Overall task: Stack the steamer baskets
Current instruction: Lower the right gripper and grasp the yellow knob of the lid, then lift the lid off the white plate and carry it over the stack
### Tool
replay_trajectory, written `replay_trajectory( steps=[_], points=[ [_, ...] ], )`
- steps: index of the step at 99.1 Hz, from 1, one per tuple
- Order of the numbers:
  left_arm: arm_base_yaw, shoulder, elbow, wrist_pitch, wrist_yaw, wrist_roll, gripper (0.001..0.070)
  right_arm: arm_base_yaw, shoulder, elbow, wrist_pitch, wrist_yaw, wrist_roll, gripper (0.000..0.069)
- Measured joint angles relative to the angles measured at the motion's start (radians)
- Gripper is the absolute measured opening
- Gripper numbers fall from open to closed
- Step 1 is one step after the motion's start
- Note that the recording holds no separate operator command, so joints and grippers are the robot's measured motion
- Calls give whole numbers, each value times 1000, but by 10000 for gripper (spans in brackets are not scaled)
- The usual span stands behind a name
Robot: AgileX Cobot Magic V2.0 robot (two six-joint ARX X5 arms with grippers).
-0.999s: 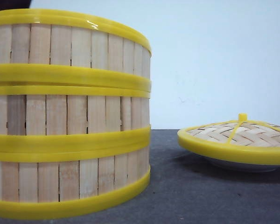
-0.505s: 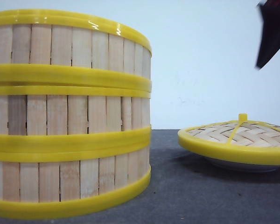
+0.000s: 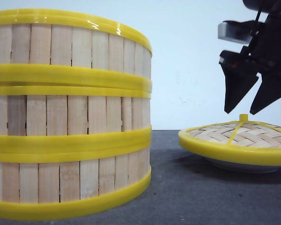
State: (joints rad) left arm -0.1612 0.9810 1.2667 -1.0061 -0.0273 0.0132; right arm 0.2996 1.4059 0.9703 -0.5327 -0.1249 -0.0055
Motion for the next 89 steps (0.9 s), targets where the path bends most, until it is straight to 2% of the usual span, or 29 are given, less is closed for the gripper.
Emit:
replay_trajectory(
  steps=[10,29,62,89],
  points=[
    [0,0,0,0,0,0,199,1,29,0,0,18,-1,396],
    [0,0,0,2,0,0,199,0,37,0,13,24,-6,305],
    [0,0,0,4,0,0,199,1,40,1,18,24,-10,74],
    [0,0,0,8,0,0,199,1,34,9,1,23,-8,61]
  ],
)
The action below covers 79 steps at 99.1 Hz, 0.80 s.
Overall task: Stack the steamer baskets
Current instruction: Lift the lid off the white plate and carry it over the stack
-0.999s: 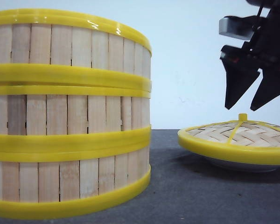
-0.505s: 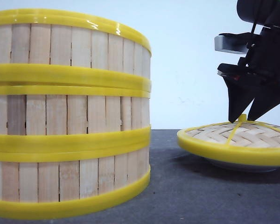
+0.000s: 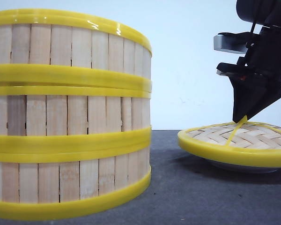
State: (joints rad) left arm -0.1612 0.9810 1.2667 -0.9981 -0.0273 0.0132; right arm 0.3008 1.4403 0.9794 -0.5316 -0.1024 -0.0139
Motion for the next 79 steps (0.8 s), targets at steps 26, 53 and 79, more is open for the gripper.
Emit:
replay_trajectory(
  steps=[26,53,79],
  points=[
    [0,0,0,0,0,0,199,0,-47,182,-170,-1,2,60],
    [0,0,0,18,0,0,199,68,-57,449,-335,-35,2,60],
    [0,0,0,26,0,0,199,243,-12,658,-404,-109,3,60]
  ],
)
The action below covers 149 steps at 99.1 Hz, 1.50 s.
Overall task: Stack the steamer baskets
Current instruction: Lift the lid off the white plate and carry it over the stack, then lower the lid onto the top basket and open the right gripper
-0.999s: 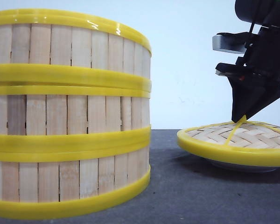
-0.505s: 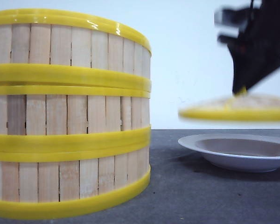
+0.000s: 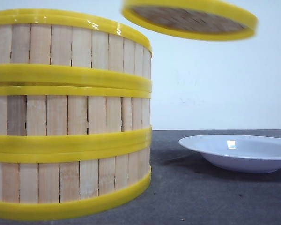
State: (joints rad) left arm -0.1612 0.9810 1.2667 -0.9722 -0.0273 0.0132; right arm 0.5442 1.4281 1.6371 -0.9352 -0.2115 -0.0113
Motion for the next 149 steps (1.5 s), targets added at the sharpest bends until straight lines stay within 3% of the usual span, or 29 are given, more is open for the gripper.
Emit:
replay_trajectory(
  steps=[28,55,149],
  points=[
    [0,0,0,0,0,0,199,203,167,180,-60,2,0,60],
    [0,0,0,0,0,0,199,318,302,286,-99,3,-19,60],
    [0,0,0,-5,0,0,199,358,400,298,-68,5,-35,60]
  ],
)
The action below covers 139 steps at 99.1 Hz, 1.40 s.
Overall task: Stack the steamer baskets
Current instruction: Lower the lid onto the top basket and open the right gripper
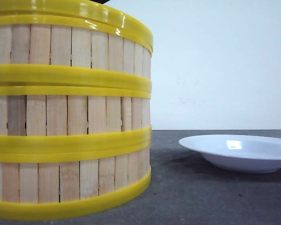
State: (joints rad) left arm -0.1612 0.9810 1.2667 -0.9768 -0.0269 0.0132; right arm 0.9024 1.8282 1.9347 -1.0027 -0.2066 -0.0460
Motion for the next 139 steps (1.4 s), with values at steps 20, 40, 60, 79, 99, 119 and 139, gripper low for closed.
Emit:
replay_trajectory(
  steps=[20,40,60,79,99,119,139],
  points=[
    [0,0,0,0,0,0,199,5,9,3,5,4,-2,60],
    [0,0,0,0,0,0,199,7,9,3,7,6,-2,67],
    [0,0,0,0,0,0,199,6,10,3,23,13,3,355],
    [0,0,0,0,1,1,199,7,-52,2,7,27,18,439],
    [0,0,0,-1,1,4,199,-18,-261,2,-53,206,19,442],
    [0,0,0,-25,1,6,199,-192,-406,-85,-146,246,19,442],
    [0,0,-47,-23,6,2,199,-402,-604,-408,-71,249,21,442]
  ],
)
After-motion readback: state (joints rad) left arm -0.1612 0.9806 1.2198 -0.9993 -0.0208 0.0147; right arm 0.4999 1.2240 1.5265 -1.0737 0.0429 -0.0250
